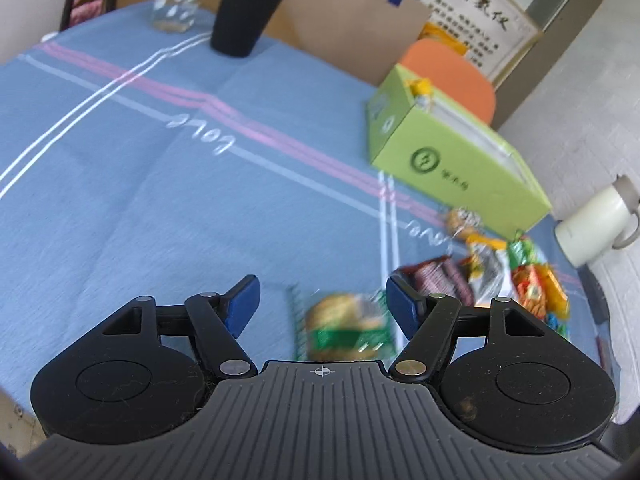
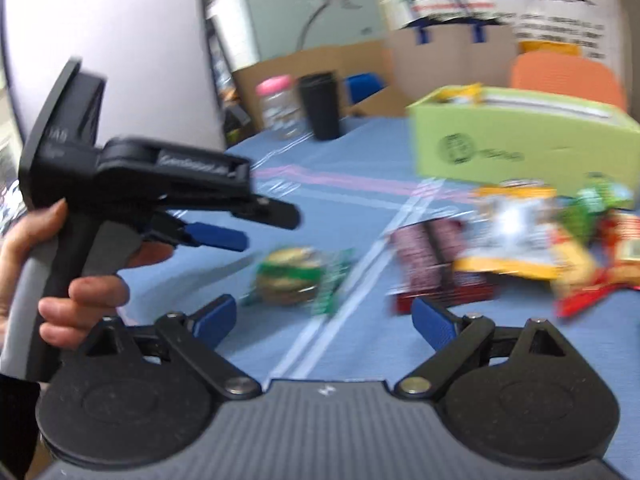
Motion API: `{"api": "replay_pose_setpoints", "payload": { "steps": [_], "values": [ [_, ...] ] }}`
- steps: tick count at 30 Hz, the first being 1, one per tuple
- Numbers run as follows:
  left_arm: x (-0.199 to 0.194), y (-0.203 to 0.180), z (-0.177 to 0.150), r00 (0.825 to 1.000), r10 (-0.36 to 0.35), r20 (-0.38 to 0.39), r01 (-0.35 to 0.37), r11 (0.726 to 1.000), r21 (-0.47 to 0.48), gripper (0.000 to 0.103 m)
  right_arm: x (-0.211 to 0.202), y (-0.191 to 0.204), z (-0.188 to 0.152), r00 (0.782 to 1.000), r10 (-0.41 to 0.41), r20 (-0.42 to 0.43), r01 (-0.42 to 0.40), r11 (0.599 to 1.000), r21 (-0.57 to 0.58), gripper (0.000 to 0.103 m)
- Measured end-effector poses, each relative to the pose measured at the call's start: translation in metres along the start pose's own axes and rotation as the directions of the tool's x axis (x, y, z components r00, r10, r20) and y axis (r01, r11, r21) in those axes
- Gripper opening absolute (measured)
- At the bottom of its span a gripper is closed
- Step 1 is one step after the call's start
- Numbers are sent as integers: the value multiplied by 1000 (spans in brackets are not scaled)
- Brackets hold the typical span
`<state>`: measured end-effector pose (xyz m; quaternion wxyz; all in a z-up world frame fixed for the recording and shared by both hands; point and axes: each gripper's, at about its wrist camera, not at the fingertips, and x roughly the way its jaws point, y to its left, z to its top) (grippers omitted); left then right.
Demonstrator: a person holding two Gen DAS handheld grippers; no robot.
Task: Organize snacks
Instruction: 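Move the left gripper to the green-wrapped biscuit pack and grasp it, then lift the biscuit pack with the left gripper and release it into the box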
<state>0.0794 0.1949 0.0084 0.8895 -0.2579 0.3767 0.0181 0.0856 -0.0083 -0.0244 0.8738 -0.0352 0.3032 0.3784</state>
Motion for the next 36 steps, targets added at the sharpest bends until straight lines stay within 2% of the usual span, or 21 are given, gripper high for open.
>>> {"api": "replay_pose_setpoints", "payload": {
  "steps": [10, 16, 17, 29, 30, 31, 32, 34, 36],
  "values": [
    [6, 5, -11, 997, -60, -43, 62, 997, 37, 54, 47, 27, 10, 996, -54, -65, 50, 996, -69, 93],
    [14, -6, -8, 998, -43, -43, 47, 996, 76, 54, 57, 37, 10, 992, -106, -61, 99, 989, -114, 95],
    [14, -7, -9, 998, -41, -41, 45, 996, 82, 54, 59, 38, 9, 992, -107, -71, 99, 988, -116, 102],
    [15, -2, -9, 996, -82, -45, 86, 992, 92, 54, 61, 37, 9, 992, -122, -33, 118, 987, -107, 102],
    [14, -3, -10, 996, -77, -43, 81, 992, 100, 50, 61, 38, 8, 992, -119, -29, 115, 988, -105, 102],
    [14, -5, -11, 997, -70, -41, 74, 991, 116, 42, 61, 39, 9, 993, -114, -26, 111, 988, -110, 99],
    [16, -6, -13, 996, -76, -55, 82, 988, 134, 19, 59, 41, 9, 993, -115, -15, 112, 987, -116, 85],
    [13, -7, -17, 997, -68, -36, 72, 989, 130, 18, 55, 39, 12, 993, -121, -14, 119, 987, -109, 73],
    [12, -8, -15, 995, -89, -38, 93, 990, 108, 10, 52, 32, 14, 994, -113, -16, 111, 990, -82, 68]
  ]
}}
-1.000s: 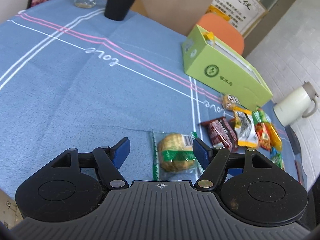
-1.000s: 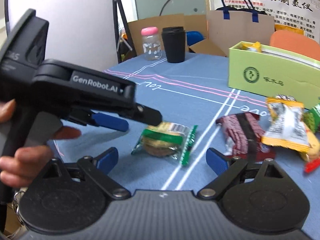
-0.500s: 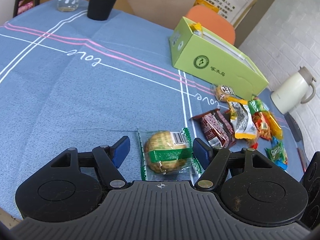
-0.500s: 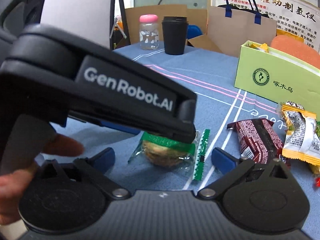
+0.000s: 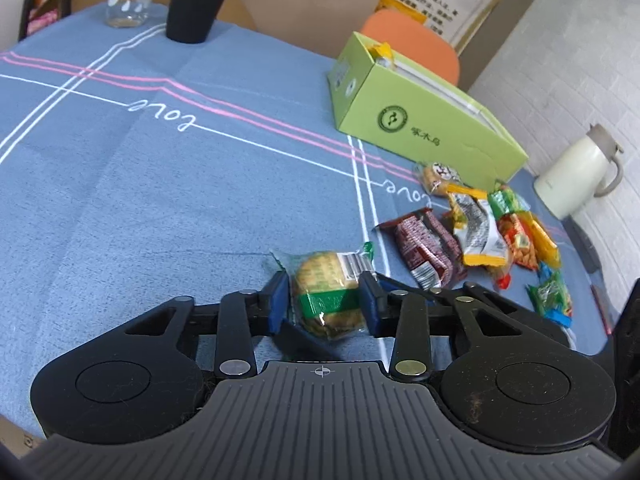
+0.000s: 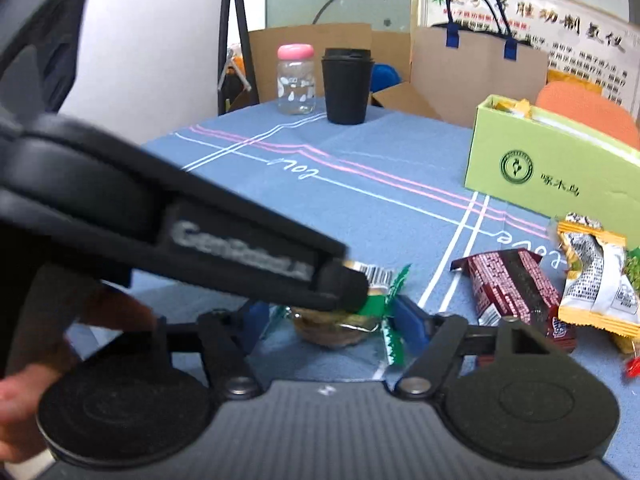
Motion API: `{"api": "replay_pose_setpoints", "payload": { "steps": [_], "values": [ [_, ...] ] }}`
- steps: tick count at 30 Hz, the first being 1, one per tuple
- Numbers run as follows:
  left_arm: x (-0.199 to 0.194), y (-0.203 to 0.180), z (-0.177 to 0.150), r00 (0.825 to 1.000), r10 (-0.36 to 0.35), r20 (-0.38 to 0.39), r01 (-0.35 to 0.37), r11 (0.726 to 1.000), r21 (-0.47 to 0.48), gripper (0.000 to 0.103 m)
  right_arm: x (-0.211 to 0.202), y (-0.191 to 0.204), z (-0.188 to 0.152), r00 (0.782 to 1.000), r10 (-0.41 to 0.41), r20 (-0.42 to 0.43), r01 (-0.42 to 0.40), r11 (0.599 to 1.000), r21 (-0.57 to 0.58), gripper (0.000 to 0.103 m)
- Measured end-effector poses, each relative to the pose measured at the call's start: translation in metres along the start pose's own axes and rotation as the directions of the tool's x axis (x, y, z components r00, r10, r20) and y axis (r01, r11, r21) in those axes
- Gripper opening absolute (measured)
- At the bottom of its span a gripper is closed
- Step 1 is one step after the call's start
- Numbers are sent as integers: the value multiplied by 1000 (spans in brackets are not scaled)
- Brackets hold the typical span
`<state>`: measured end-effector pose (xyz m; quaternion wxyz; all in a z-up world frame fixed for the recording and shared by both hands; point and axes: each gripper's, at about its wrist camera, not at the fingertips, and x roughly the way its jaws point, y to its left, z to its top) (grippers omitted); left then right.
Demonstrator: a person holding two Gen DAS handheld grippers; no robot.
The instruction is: Organize snacks
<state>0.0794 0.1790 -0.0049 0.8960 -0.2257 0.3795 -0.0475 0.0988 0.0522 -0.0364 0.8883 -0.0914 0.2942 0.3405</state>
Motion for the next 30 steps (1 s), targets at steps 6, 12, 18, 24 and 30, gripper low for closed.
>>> {"api": "replay_pose_setpoints", "payload": {
  "steps": [6, 12, 18, 24, 30],
  "values": [
    [2, -31, 35, 995, -85, 59, 84, 996, 18, 8, -21, -32, 28, 994, -53, 94, 51, 998, 20, 69],
    [25, -89, 101, 978, -169, 126, 157, 983, 97, 8, -28, -95, 84, 973, -116, 198, 117, 993, 4, 71],
    [76, -137, 168, 977, -145, 156, 118, 978, 172, 9, 1, -166, 130, 966, -139, 219, 134, 990, 39, 72],
    [120, -136, 208, 984, -52, 170, 27, 989, 148, 28, 47, -204, 155, 981, -92, 172, 80, 994, 74, 76],
    [90, -113, 201, 973, -44, 226, 22, 995, 100, 47, 11, -209, 152, 960, -102, 261, 77, 992, 104, 90]
  ]
}}
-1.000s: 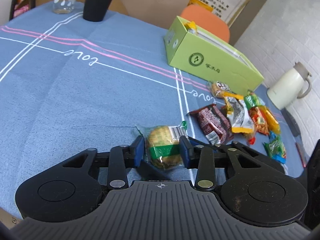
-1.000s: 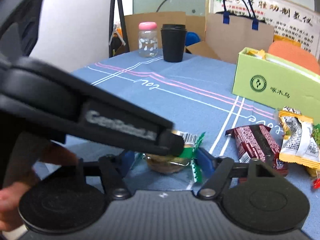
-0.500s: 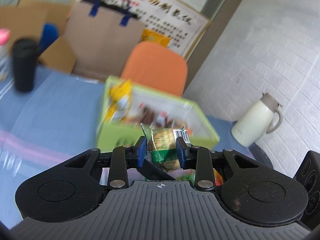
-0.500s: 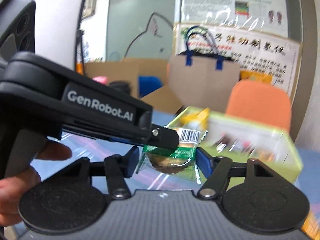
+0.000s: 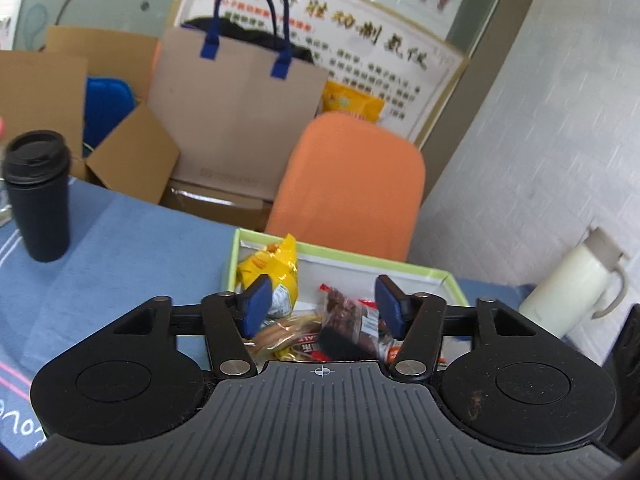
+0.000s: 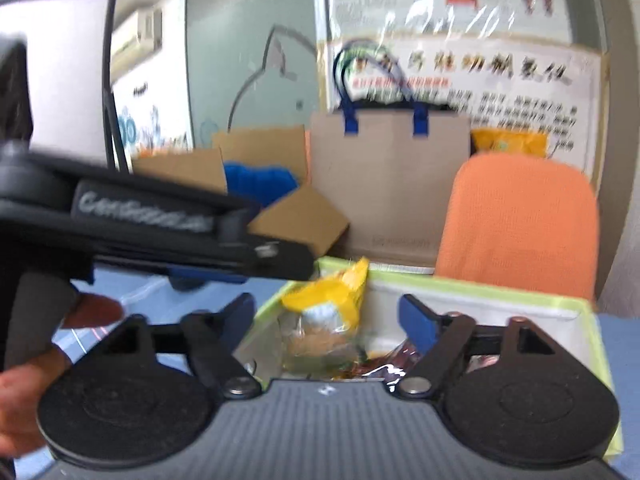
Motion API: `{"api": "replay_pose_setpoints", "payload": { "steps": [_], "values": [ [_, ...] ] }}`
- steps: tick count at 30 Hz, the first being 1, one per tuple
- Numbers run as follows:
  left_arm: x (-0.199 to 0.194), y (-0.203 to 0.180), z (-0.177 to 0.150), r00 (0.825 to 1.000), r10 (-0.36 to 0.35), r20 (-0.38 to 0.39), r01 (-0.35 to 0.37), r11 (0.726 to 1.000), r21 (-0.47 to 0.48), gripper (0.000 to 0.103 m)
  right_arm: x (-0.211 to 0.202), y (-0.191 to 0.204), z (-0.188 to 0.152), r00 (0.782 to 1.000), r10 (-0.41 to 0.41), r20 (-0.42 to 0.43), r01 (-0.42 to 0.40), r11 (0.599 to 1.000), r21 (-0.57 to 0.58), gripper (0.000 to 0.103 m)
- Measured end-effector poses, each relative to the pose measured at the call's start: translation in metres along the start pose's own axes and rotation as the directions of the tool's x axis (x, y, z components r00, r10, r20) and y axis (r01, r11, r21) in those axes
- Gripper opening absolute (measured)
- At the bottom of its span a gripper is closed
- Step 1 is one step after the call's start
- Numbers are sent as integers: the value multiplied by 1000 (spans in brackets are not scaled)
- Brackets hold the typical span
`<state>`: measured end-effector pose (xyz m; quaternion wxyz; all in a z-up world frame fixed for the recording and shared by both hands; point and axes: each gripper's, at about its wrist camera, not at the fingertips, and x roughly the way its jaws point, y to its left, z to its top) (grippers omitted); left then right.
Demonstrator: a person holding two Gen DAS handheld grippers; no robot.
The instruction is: Organize snacks
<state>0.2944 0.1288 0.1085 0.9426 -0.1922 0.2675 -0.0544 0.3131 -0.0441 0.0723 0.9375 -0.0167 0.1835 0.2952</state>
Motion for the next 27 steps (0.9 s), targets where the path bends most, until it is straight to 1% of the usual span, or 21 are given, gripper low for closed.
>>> {"api": "replay_pose_setpoints", "payload": {
  "steps": [1, 3, 5, 7, 11, 13, 15, 16, 18, 21, 25, 26, 27],
  "values": [
    [-9, 1, -4, 1000, -5, 9, 5, 1000, 3, 48, -14, 0, -2, 1000, -8, 19, 8, 1000, 2, 93],
    [-24, 2, -14, 1000, -17, 12, 17, 1000, 6, 51, -38, 0, -10, 999, -26, 35, 25, 1000, 18, 93],
    [-36, 5, -29, 999, -41, -6, 41, 999, -11, 53, -60, 3, -25, 999, -26, 31, 25, 999, 35, 93],
    [-45, 9, -47, 997, -64, -43, 63, 998, -26, 54, -78, 9, -44, 999, -40, 5, 40, 998, 49, 93],
    [-50, 19, -88, 988, -70, -138, 60, 995, -75, 53, -99, 31, -90, 995, -51, -83, 57, 996, 67, 93],
    [-47, 23, -106, 975, -108, -196, 87, 990, -113, 52, -100, 41, -111, 991, -42, -128, 52, 996, 77, 93],
    [-42, 23, -116, 960, -143, -242, 110, 983, -147, 47, -98, 47, -124, 986, -39, -163, 54, 994, 90, 93],
    [-41, 21, -118, 953, -160, -256, 124, 980, -153, 46, -98, 49, -128, 984, -42, -171, 58, 994, 89, 93],
    [-41, 16, -118, 947, -183, -265, 148, 978, -148, 46, -100, 52, -129, 985, -56, -165, 69, 994, 80, 93],
    [-35, 4, -117, 939, -199, -281, 168, 977, -129, 46, -98, 49, -131, 986, -45, -161, 63, 992, 108, 93],
    [-15, -6, -120, 915, -213, -342, 186, 976, -111, 45, -90, 45, -133, 985, -26, -173, 49, 990, 131, 93],
    [-10, -7, -122, 911, -210, -355, 184, 977, -107, 41, -88, 45, -133, 984, -26, -176, 50, 990, 133, 93],
    [-8, -8, -124, 910, -204, -361, 180, 979, -98, 40, -86, 43, -134, 983, -27, -183, 52, 990, 132, 93]
  ]
}}
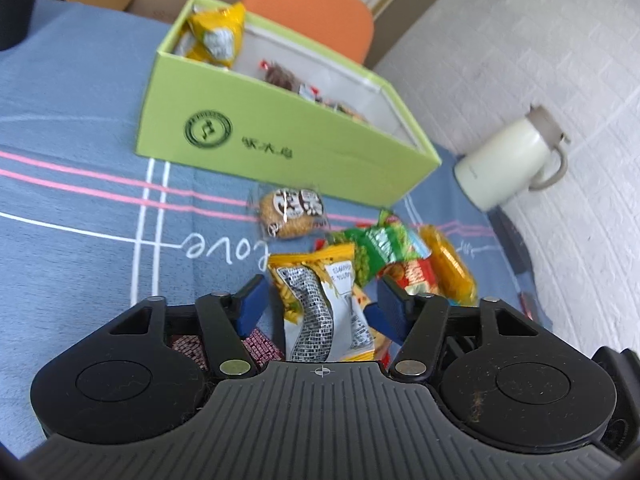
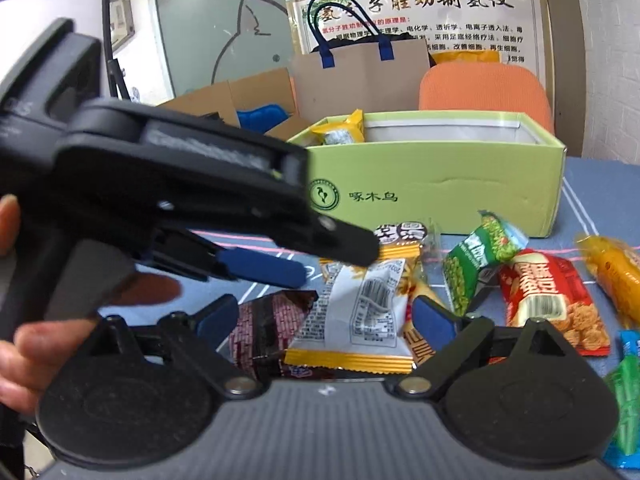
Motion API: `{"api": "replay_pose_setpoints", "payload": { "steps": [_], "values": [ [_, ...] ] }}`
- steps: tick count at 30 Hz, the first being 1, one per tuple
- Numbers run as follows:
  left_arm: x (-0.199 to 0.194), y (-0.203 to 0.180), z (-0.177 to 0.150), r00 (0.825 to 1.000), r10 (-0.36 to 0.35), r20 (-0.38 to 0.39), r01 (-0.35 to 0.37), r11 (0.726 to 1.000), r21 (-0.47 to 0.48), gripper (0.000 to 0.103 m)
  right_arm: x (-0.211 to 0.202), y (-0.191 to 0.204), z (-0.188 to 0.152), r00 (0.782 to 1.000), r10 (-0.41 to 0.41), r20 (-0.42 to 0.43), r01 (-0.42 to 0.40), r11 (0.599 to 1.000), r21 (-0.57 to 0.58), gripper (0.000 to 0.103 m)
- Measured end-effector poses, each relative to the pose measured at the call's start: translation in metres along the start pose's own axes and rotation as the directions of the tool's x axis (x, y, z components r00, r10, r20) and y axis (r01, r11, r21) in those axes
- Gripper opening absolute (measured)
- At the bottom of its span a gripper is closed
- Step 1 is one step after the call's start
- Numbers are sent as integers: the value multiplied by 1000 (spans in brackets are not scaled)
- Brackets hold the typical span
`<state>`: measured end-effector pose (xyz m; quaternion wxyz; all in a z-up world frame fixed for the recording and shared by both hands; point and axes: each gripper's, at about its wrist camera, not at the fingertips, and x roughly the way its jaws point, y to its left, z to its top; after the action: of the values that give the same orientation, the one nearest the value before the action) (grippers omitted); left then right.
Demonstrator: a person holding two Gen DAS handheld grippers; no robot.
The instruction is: Organize snacks
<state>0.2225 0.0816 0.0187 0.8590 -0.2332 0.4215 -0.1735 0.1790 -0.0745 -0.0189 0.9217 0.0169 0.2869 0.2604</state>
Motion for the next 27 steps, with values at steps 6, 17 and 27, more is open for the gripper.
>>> {"api": "replay_pose_setpoints", "payload": {
  "steps": [6, 17, 27],
  "values": [
    [12, 13, -6, 997, -51, -60, 49, 998, -40, 21, 4, -1, -1, 1000, 21, -17, -21, 1000, -11, 93],
    [-17, 30, -38, 999, -22, -31, 20, 999, -39, 19, -3, 33, -20, 996, 65, -55, -67, 997, -28, 94],
    [-23, 25, -41, 1000, 3, -29, -3, 1000, 17, 27, -6, 37, -29, 997, 39, -73, -40, 999, -9, 93]
  ]
}}
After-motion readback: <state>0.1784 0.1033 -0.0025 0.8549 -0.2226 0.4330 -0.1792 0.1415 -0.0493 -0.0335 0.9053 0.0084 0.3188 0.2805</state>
